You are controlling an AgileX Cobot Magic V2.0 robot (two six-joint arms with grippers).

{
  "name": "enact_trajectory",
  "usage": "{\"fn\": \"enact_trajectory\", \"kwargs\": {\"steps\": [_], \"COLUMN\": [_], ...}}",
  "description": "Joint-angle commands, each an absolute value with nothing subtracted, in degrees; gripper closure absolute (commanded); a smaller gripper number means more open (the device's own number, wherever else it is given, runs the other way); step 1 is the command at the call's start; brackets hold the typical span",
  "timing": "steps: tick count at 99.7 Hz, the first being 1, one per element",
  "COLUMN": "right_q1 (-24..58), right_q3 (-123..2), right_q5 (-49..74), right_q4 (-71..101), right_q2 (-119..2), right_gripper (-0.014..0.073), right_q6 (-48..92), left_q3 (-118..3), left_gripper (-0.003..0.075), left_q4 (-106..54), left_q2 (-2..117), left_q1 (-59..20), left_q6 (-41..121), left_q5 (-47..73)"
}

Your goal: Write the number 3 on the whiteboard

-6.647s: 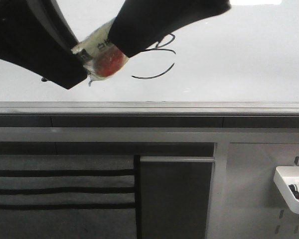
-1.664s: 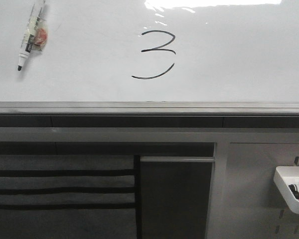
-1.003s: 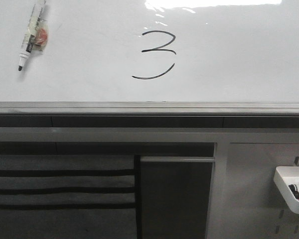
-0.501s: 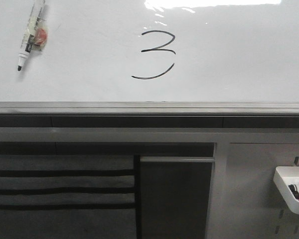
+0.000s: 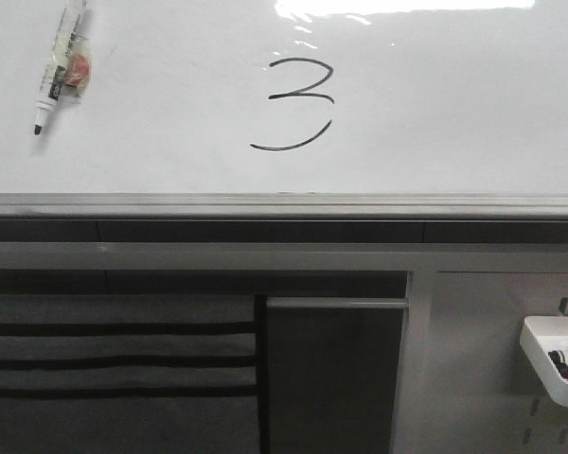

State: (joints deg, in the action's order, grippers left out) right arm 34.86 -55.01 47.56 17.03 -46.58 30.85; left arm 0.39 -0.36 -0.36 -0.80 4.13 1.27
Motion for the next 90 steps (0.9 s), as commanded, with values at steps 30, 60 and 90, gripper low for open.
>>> {"fn": "enact_trajectory", "kwargs": {"steps": [30,60,90], "right_q1": [34.5,31.9,15.8], "right_q3": [-56.4,-49.6,-23.5], "right_q5": [44.4,34.4,1.9], "right_q4": [17.6,15.6,32.9], "right_q2": [-46.1,-41.5,-21.3], "right_gripper": [0.0668,0.0668,0.0668], "right_q6": [30.8,30.7,29.2], "left_q3": [0.5,0.5,0.5], "left_gripper": [0.0738,0.0738,0.0738], "left_q4": [-0.4,-0.4,-0.4], "left_q2": [-2.1,-2.1,-2.1], "left_q1": [-1.0,-0.9,-0.9], "left_q6": [3.5,3.5,3.5], "left_q5": [-3.0,-3.0,-3.0]}}
